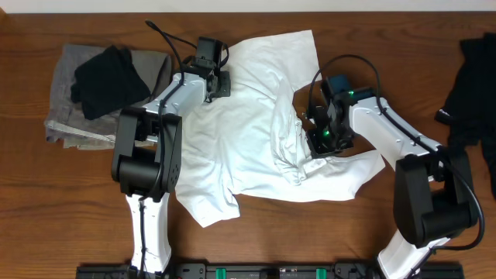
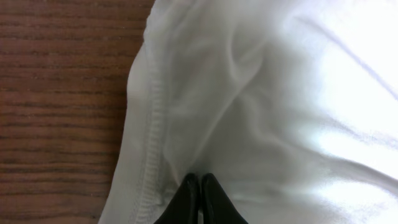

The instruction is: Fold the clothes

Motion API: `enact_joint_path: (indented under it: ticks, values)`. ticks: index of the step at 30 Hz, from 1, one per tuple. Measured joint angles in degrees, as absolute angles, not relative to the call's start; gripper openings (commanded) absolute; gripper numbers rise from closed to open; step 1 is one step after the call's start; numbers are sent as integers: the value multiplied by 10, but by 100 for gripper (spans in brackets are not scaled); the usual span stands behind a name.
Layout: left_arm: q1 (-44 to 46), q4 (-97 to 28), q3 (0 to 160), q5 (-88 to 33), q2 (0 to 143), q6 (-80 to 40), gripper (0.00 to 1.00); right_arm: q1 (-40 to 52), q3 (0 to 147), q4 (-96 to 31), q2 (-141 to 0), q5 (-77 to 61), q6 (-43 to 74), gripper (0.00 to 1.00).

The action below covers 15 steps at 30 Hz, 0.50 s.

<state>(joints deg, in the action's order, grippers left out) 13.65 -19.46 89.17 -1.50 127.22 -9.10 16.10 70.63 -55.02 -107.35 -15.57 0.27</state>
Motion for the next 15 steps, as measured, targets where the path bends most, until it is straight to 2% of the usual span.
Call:
enact_joint_path:
  ticks: [5,15]
  values:
    - [136,-195,892,-15,1272,-91,7,133,713,-555,-1073,-157,6,1]
    - [136,-195,892,-15,1272,-91,7,-31,776,-502,-1068,-155,22,1]
